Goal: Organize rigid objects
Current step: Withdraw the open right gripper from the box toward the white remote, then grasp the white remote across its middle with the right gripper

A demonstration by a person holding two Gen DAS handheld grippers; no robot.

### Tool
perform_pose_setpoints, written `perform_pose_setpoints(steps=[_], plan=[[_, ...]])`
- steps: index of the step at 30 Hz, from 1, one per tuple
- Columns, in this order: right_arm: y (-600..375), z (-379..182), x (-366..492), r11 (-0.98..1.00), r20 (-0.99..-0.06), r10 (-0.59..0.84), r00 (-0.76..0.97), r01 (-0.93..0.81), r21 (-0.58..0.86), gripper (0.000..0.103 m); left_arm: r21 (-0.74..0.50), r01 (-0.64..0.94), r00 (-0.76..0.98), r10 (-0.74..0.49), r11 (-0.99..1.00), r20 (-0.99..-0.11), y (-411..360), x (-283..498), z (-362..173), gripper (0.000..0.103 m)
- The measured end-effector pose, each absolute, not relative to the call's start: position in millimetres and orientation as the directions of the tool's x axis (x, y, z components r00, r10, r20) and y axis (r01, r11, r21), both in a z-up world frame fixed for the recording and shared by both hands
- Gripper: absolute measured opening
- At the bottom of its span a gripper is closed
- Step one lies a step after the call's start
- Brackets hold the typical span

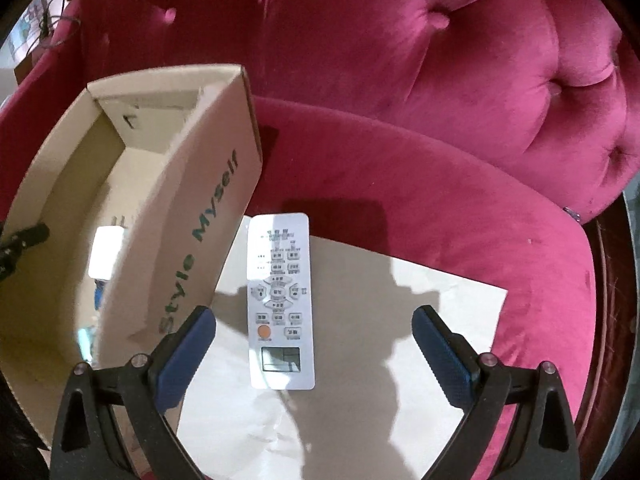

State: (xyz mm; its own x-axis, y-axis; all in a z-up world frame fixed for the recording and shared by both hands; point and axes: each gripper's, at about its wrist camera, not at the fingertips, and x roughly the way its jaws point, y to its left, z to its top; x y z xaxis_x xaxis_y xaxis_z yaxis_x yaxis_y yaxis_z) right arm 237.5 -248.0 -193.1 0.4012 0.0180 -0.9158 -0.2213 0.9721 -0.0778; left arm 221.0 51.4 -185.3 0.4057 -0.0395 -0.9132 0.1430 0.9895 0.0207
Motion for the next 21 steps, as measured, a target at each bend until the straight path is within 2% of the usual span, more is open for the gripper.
perform_pose_setpoints(steps=[21], plan=[[-252.6,-246.8,257.1,0.957,-0.937,0.032,0.349,-0.281,-0.072,0.093,0.038,0.149,0.407,-0.026,0.988,-0.913,46.2,220.3,-186.3,0.014]])
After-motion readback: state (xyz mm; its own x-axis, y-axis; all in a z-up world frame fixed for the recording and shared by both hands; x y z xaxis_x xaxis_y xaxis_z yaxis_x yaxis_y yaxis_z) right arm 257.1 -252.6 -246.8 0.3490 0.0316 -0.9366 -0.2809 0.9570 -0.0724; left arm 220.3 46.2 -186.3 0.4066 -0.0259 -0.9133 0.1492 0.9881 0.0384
